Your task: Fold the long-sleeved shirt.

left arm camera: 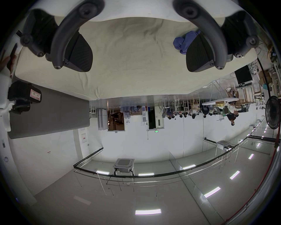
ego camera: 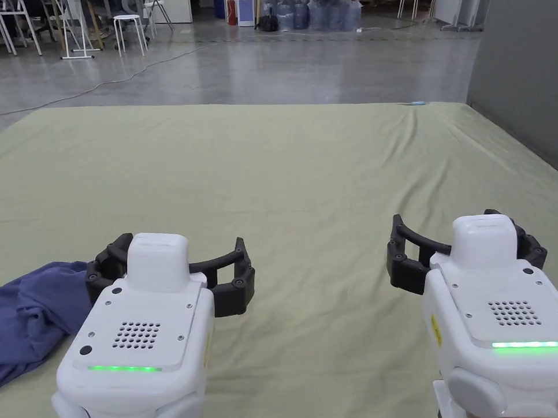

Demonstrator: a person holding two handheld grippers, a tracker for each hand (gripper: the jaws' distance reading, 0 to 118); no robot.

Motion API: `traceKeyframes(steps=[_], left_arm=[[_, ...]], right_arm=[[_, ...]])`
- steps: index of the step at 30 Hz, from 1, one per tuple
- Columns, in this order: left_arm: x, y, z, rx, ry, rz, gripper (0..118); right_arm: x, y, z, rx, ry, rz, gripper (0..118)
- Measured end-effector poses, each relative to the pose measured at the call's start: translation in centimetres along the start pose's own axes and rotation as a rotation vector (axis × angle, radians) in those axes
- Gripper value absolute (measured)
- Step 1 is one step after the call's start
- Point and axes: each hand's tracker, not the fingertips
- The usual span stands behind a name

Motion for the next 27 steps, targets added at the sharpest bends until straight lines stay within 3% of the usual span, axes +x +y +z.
traceKeyframes(steps=[27], left_arm=[[-0.91,-0.09,-0.48,-0.008,0.015,-0.004,118]], right_arm=[[0.30,-0.33,-0.73,-0.010,-0.006,-0.015,98]])
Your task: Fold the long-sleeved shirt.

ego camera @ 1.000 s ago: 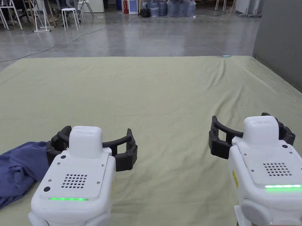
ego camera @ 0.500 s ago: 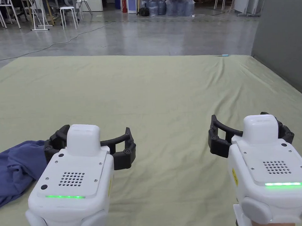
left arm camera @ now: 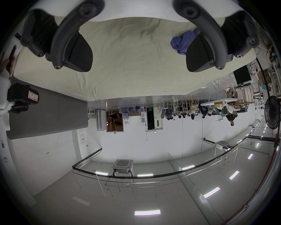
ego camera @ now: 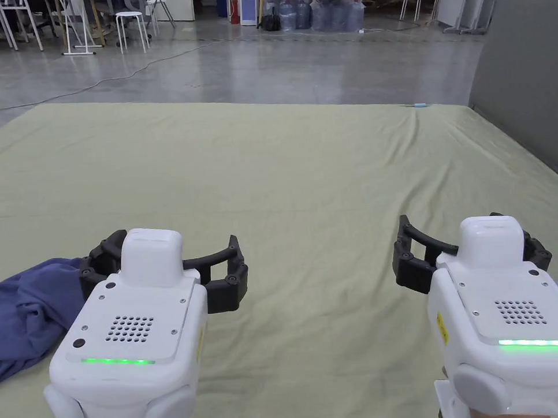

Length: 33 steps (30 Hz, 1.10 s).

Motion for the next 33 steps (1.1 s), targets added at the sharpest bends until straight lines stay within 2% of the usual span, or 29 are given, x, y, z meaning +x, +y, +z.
traceKeyframes(steps=[20,22,23,24,25,26,28,33], left_arm=[[0.1,0.2,-0.7,-0.025,-0.001,-0.027,118],[0.1,0.3,-0.6,-0.033,0.011,-0.031,115],[0.1,0.3,-0.4,-0.031,0.019,-0.025,105],[0.0,0.5,-0.3,-0.030,0.015,-0.014,53],[-0.1,0.5,-0.3,-0.038,0.015,-0.003,0],[0.0,0.1,-0.5,-0.099,0.057,0.018,0],[0.2,0.0,-0.9,-0.063,0.016,0.018,0],[0.1,0.1,-0.9,-0.046,0.035,0.009,0]], right_arm=[[0.3,0.6,-0.4,-0.016,-0.014,0.007,98],[0.2,0.7,-0.4,-0.040,-0.007,0.002,94],[0.3,0.7,-0.3,-0.060,-0.011,-0.011,84],[0.4,0.7,-0.3,-0.072,-0.015,-0.032,34],[0.5,0.6,-0.5,-0.082,-0.025,-0.049,0],[0.5,0.1,-0.3,-0.068,-0.096,-0.040,0],[0.8,-0.2,-0.5,-0.094,-0.043,-0.051,0],[0.8,-0.4,-0.4,-0.091,-0.054,-0.042,0]])
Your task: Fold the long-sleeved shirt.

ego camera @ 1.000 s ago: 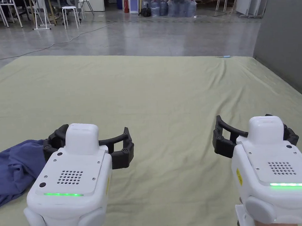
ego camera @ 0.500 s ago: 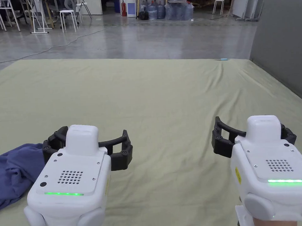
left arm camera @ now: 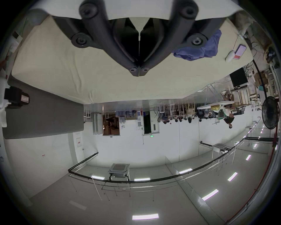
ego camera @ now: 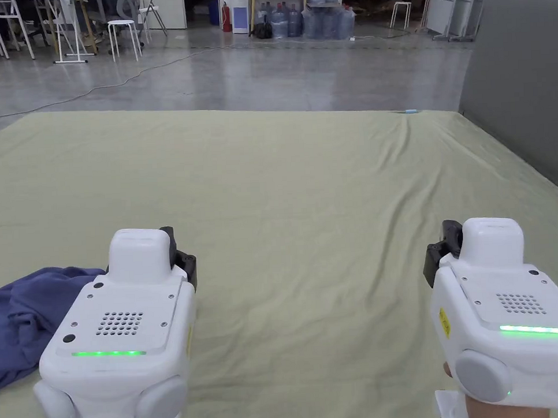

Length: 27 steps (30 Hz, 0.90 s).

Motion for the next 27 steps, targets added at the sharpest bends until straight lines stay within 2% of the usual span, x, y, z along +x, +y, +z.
traceKeyframes(steps=[5,8,14,17,19,21,23,27], left_arm=[[-1.6,0.6,0.6,0.023,0.031,0.003,0],[-4.5,1.0,1.7,0.031,0.104,0.011,0],[-12.9,1.3,5.7,-0.010,0.358,0.008,0],[-16.0,1.7,7.1,-0.035,0.480,0.088,0],[-17.3,2.2,7.4,-0.020,0.460,0.146,0],[-17.6,2.5,7.5,-0.016,0.473,0.107,0],[-17.5,2.5,7.2,-0.037,0.472,0.074,0],[-18.2,2.4,5.1,-0.131,0.410,0.128,0]], right_arm=[[-2.5,0.5,-0.4,0.008,0.045,0.001,0],[-6.3,1.2,-0.8,0.028,0.142,0.014,0],[-16.8,1.9,-0.8,0.048,0.404,-0.004,0],[-21.3,2.0,0.2,0.039,0.530,-0.004,0],[-23.5,1.9,1.1,0.036,0.588,0.019,0],[-24.7,1.7,1.8,0.042,0.626,0.043,0],[-25.3,1.7,1.8,0.038,0.639,0.049,0],[-25.9,1.7,1.4,0.026,0.661,0.054,0]])
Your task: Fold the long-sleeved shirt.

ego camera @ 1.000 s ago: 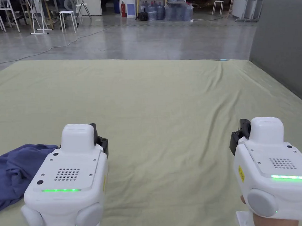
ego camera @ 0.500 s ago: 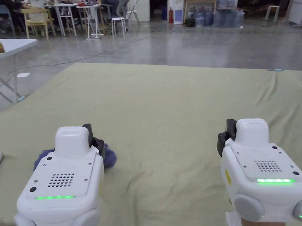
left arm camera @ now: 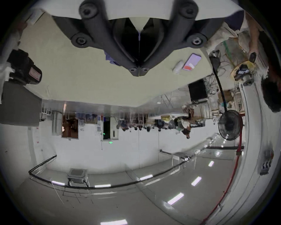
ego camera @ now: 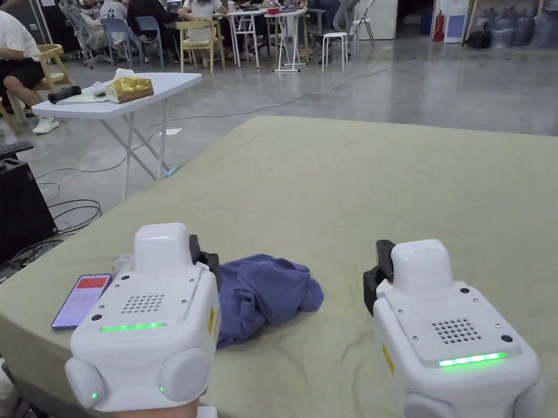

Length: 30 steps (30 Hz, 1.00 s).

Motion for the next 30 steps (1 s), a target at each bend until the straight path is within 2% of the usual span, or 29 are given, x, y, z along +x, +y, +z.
traceKeyframes(steps=[1,2,3,4,7,10,12,14,15,16,17,18,19,20,23,27,30], left_arm=[[-0.1,0.3,-1.1,-0.052,-0.012,-0.001,13],[-0.2,0.5,-2.5,-0.095,-0.004,0.013,46],[-0.2,0.6,-4.5,-0.164,0.007,-0.002,101],[-0.3,0.6,-6.7,-0.242,-0.008,0.008,118],[-0.3,0.0,-12.7,-0.405,-0.076,0.015,118],[0.5,-2.0,-19.7,-0.523,-0.075,-0.099,118],[1.1,-3.4,-23.5,-0.615,-0.097,-0.128,117],[1.6,-5.2,-26.7,-0.700,-0.119,-0.136,109],[1.9,-6.1,-27.8,-0.740,-0.109,-0.164,98],[2.1,-6.9,-28.8,-0.752,-0.116,-0.182,98],[2.2,-7.7,-29.2,-0.767,-0.106,-0.202,90],[2.2,-8.3,-29.6,-0.769,-0.102,-0.203,63],[2.1,-8.7,-29.9,-0.788,-0.113,-0.173,27],[2.0,-8.9,-29.8,-0.810,-0.075,-0.155,3],[1.7,-7.7,-28.9,-0.762,-0.128,-0.085,3],[3.2,-2.6,-25.9,-0.603,-0.241,-0.086,3],[7.3,2.3,-23.0,-0.505,-0.347,-0.129,3]], right_arm=[[0.0,-0.1,-0.1,-0.003,-0.001,0.005,0],[0.1,-0.3,-0.2,-0.006,-0.003,0.009,0],[0.2,-0.5,-0.4,-0.010,-0.003,0.009,0],[0.3,-0.8,-0.7,-0.017,-0.002,0.006,0],[0.7,-1.5,-1.7,-0.040,-0.007,-0.005,0],[0.8,-2.2,-3.0,-0.064,-0.011,-0.009,0],[0.9,-2.3,-3.4,-0.079,-0.007,-0.004,0],[1.0,-2.5,-3.7,-0.091,-0.009,0.011,0],[1.1,-2.6,-4.0,-0.096,-0.006,0.018,0],[1.2,-2.8,-4.2,-0.101,-0.006,0.021,0],[1.3,-3.0,-4.4,-0.106,-0.008,0.023,0],[1.4,-3.1,-4.6,-0.111,-0.009,0.023,0],[1.5,-3.3,-4.9,-0.120,-0.009,0.020,0],[1.6,-3.5,-5.0,-0.125,-0.009,0.018,0],[2.0,-4.0,-5.3,-0.140,-0.012,0.013,0],[3.1,-4.1,-5.0,-0.146,-0.036,-0.006,0],[4.8,-3.8,-4.0,-0.137,-0.080,-0.028,0]])
